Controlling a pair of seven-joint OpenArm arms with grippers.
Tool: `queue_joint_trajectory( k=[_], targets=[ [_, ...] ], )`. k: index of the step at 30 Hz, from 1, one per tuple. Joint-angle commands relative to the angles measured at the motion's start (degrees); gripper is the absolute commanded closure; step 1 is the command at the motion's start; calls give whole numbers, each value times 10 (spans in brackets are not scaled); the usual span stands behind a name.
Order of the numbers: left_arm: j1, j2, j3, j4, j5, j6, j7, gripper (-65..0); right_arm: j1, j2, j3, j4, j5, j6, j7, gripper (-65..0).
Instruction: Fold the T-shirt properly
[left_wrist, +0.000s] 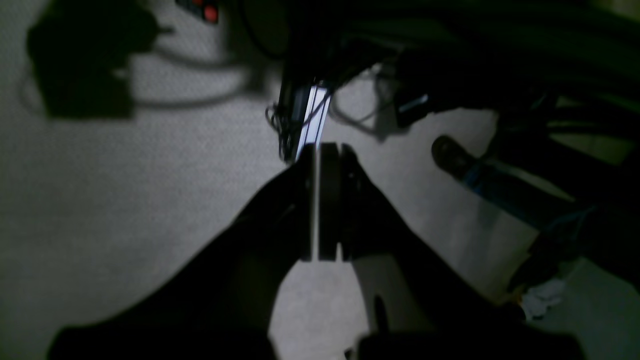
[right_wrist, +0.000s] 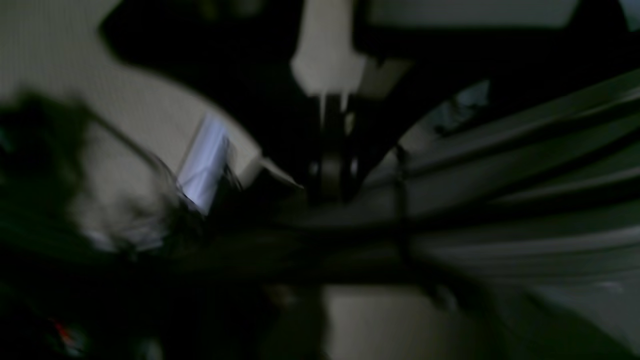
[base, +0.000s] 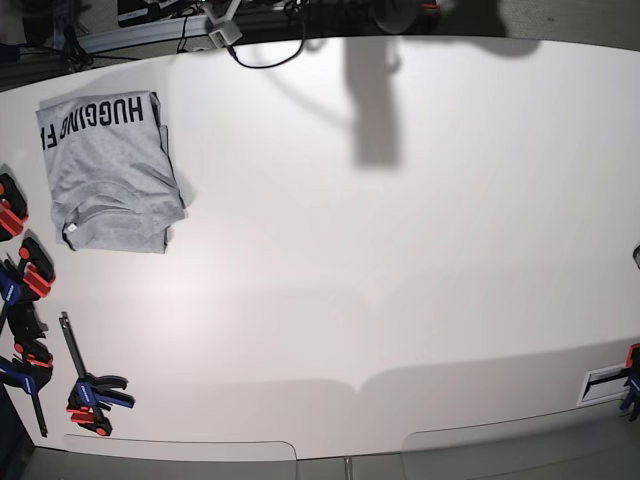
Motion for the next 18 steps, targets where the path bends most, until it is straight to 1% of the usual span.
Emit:
queue_joint_trajectory(
  k=[1,4,7,9,11,15,18],
  targets=[
    [10,-5,-2,3,-2,-7,-5,-5,-12,4,2,29,0,10,15,0],
    [8,-5,-2,3,-2,-7,-6,-5,-43,4,2,64,-16,10,27,0],
    [8,-5,-2,3,-3,-7,-6,-5,-74,4,2,66,-16,10,57,0],
    [8,-5,-2,3,-3,-7,-6,-5,-92,4,2,66,-28,10,69,0],
    [8,-5,-2,3,-3,-7,-10,-5,-106,4,2,66,-50,10,70,0],
    [8,-5,-2,3,-3,-7,-36,-4,-118,4,1,55,-87,10,73,0],
    [5,-5,-2,3,-2,-7,-53,-5,-108,4,1,16,-92,10,75,0]
  ],
)
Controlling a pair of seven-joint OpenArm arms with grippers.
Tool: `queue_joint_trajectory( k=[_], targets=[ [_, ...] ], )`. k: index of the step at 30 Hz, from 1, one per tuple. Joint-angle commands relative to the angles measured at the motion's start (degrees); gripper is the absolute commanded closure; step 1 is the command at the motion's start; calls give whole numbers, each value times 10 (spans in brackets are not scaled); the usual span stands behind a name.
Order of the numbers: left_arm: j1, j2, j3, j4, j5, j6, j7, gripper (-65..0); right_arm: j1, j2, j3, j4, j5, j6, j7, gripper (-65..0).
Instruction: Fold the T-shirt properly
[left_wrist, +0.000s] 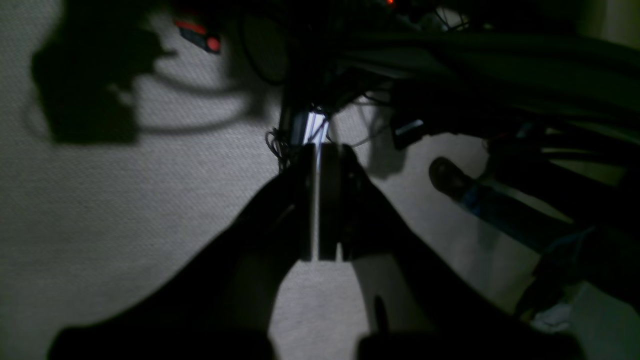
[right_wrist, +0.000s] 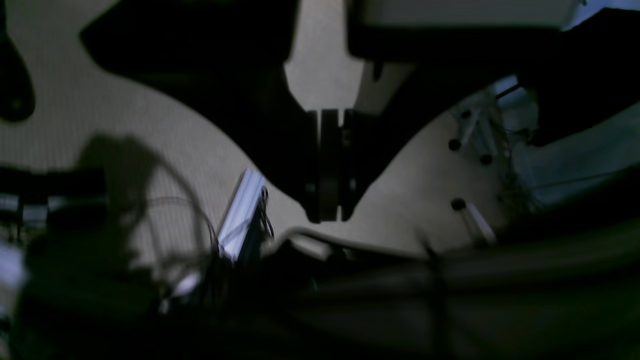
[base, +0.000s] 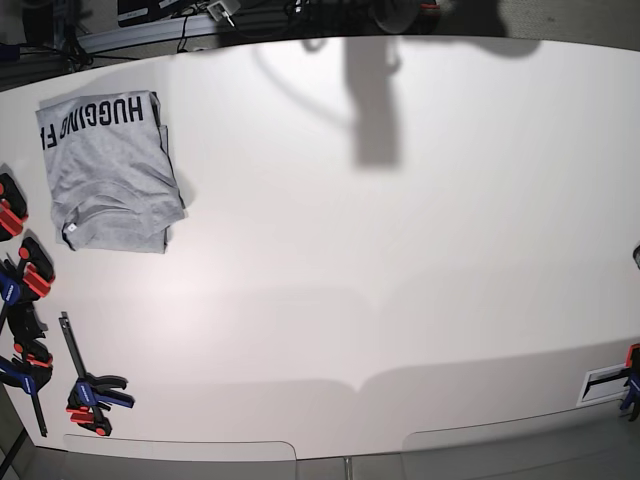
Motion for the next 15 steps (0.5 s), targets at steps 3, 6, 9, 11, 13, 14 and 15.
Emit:
queue_joint_trajectory(
  k=[3,6,9,11,13,14,15],
  targets=[
    [1,-5,-2,3,-1,-7,-5,-5,14,3,-8,-64,-15,8,5,0],
    [-12,-3,-2,2,0,-7,-5,-5,57,3,-38,-153,-54,-12,27,0],
    [-25,2,-2,2,14,-7,-5,-4,111,3,-82,-240,-69,-42,48,0],
    [-35,9,-2,2,33,-7,-6,-5,150,-1,-115,-287,-69,-57,61,0],
    [-45,17,-2,1,48,22,-6,-5,186,-12,-142,-324,-69,-81,61,0],
    [-51,22,-2,1,54,37,-9,-5,203,-18,-152,-338,-69,-96,60,0],
    [-56,26,-2,-1,57,49,-10,-5,217,-26,-161,-351,-69,-115,60,0]
  ],
)
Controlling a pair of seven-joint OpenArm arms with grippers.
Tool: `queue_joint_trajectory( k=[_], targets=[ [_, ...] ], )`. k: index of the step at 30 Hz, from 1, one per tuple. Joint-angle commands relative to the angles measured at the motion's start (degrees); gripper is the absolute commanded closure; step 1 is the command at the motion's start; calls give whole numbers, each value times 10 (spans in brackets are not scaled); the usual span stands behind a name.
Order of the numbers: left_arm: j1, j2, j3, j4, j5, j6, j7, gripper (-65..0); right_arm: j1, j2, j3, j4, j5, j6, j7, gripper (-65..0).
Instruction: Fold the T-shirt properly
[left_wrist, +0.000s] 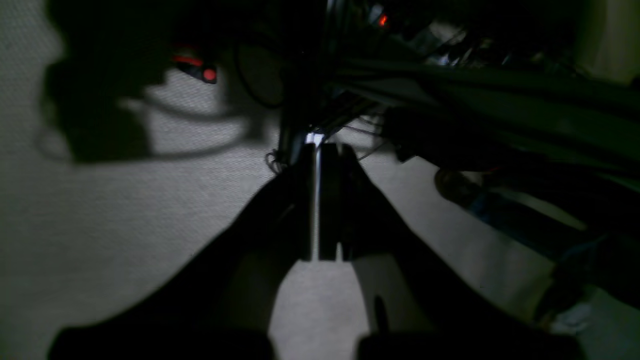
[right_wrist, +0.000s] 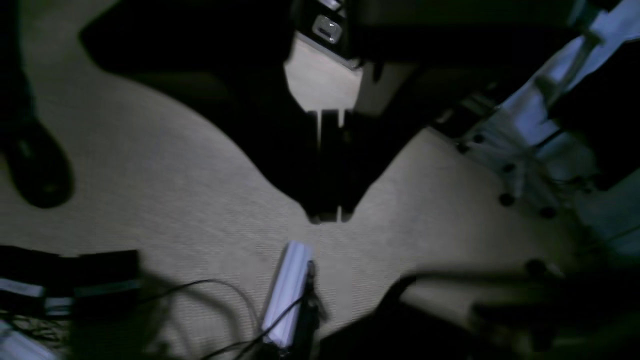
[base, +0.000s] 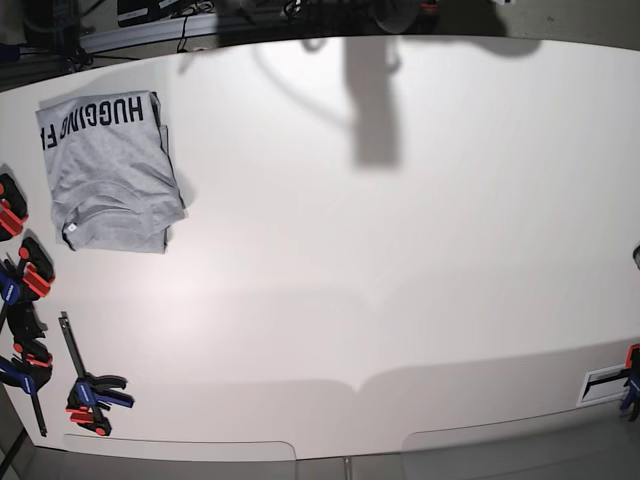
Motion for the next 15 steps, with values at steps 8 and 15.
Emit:
queue_joint_trajectory(
  k=[8,15],
  targets=[
    [-42,27,-2,-58,66,73,-49,-4,81,-65,-10,-65,1,-217,5,0],
    [-92,54,-2,-127,147,151,-89,0,126,-115,-10,-94,1,-308,30,0]
  ],
)
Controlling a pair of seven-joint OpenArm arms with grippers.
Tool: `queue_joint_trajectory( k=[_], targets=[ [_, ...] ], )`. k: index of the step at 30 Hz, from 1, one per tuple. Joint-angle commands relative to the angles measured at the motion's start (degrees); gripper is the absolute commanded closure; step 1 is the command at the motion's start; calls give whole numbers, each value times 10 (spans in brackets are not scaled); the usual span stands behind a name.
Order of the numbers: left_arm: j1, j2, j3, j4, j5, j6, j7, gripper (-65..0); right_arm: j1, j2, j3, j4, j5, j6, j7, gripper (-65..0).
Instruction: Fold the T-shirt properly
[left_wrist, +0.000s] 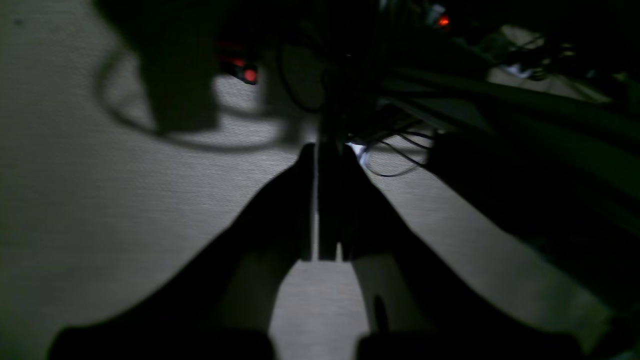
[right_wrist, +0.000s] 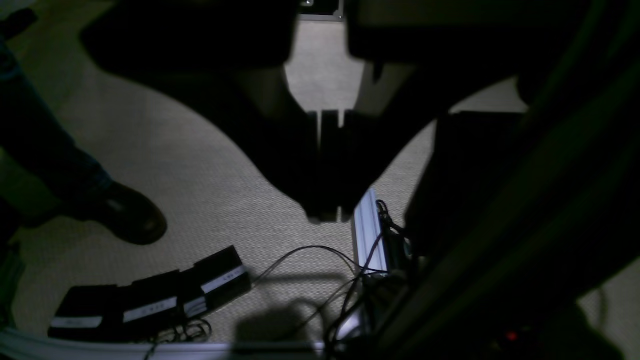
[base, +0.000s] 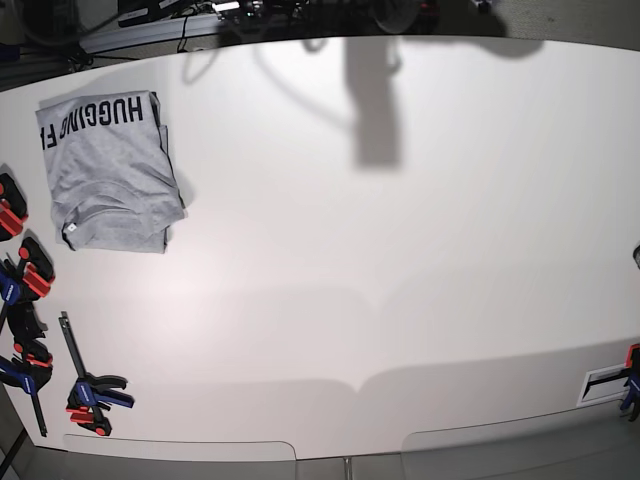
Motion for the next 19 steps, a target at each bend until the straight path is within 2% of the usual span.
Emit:
queue_joint_trajectory(
  k=[1,3,5,13,19],
  targets=[
    [1,1,-2,-4,14,12,-18,0,7,-10,0,1,2,-3,10,0],
    [-12,11,-2,-17,51,24,-50,0,13,-19,0,-1,2,-3,21,0],
    [-23,20,-2,-26,65,24,-53,0,17,-26,0,-1,4,-3,25,0],
    [-41,42,-2,-43,69,24,-52,0,19,-33,0,-1,32,-3,40,0],
    [-42,40,-2,-43,68,24,-53,0,19,-36,0,-1,31,-3,44,0]
  ],
)
